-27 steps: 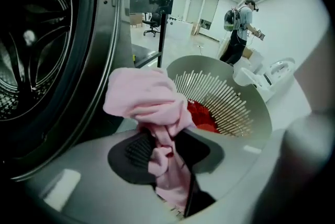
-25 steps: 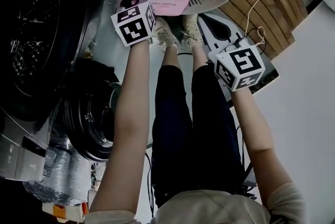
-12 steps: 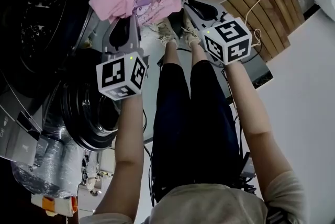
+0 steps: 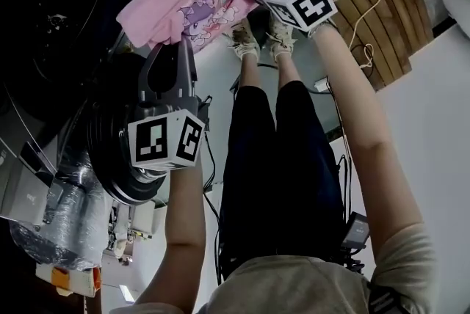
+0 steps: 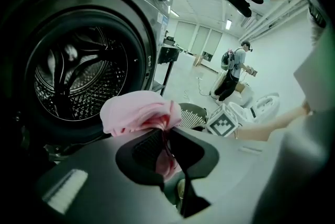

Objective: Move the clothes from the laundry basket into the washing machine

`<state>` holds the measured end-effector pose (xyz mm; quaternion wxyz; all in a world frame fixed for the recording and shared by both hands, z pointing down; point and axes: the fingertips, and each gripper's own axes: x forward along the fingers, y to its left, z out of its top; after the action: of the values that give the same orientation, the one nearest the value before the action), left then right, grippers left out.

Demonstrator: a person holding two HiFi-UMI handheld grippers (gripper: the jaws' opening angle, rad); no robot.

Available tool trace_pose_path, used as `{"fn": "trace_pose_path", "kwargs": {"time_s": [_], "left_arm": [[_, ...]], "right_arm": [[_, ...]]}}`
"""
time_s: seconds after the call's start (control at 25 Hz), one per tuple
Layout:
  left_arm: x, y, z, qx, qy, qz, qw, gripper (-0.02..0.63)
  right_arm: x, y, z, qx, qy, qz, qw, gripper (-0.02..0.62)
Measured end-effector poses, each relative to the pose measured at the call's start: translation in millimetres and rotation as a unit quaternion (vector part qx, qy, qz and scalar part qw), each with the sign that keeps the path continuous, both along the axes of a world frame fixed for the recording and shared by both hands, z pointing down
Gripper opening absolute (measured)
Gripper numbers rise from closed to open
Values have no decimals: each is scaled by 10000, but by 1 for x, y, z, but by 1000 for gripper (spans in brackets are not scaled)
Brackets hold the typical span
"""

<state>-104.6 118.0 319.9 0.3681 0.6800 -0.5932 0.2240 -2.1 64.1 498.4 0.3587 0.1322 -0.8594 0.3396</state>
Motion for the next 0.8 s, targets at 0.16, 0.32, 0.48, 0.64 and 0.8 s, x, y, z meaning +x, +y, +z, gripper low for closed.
{"fn": "trace_pose_path", "kwargs": {"time_s": [0.16, 0.32, 0.48, 0.64, 0.8], "left_arm": [[-1, 0, 2, 37, -27, 3, 10000, 59], [-1, 1, 7, 66, -21, -17, 10000, 60], [-8, 3, 23, 2, 144, -14, 9999, 60], [-16, -6, 38, 23, 387, -65, 9992, 61], [5, -18, 32, 412, 737, 173, 9963, 63]], "right_arm": [[-2, 2, 32, -917, -195, -382, 9949, 272], [-7, 20, 34, -2062, -538, -331, 9765, 129], [-12, 20, 16, -1628, -591, -49, 9849, 57], [-24, 3, -32, -1343, -1070, 439, 9842, 54], [-31, -18, -113, -1167, -1958, 937, 9692, 54]]}}
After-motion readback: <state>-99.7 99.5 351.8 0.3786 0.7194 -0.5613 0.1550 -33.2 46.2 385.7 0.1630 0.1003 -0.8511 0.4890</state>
